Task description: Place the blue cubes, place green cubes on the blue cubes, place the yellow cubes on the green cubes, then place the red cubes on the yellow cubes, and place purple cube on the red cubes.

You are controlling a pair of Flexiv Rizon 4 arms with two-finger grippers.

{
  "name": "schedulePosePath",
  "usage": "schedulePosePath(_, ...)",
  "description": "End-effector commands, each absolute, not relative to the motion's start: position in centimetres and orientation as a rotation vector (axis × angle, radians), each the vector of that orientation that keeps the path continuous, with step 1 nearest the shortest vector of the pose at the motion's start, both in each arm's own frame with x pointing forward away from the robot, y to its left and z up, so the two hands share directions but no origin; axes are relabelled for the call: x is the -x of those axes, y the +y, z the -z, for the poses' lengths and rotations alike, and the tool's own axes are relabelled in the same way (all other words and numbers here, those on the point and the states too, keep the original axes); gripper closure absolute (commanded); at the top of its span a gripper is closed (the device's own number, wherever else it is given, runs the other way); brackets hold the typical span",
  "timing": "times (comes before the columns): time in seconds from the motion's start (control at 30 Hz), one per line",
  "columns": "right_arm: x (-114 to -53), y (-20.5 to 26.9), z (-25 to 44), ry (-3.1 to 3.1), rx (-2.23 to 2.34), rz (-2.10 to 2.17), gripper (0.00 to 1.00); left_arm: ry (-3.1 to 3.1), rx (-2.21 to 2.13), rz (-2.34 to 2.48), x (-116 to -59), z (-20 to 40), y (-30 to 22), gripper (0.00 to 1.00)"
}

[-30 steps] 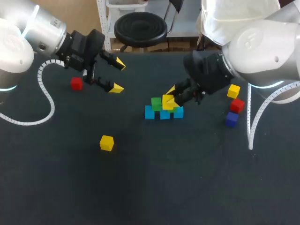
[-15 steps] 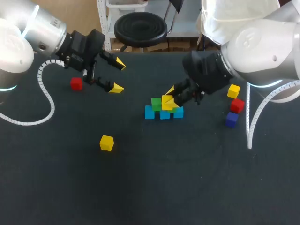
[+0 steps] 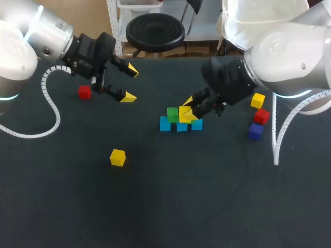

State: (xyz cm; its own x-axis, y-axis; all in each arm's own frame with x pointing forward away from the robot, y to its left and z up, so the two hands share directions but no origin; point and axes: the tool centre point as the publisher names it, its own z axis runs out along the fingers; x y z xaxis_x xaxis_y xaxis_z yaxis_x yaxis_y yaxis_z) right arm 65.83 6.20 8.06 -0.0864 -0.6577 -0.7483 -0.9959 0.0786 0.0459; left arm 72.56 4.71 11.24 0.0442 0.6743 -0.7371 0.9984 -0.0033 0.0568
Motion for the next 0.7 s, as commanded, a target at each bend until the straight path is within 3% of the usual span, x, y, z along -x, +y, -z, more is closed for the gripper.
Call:
schedulePosePath(0.03, -66.3, 6.3, -7.8, 1.802, 1.638, -0.794, 1.00, 1.691, -1.740, 0.710, -72.7, -11.2, 4.7, 0.00)
schedulePosePath(0.7, -67.3, 6.5, -7.2, 1.790, 1.662, -0.812, 1.00, 1.691, -1.740, 0.710, -72.7, -11.2, 4.7, 0.00)
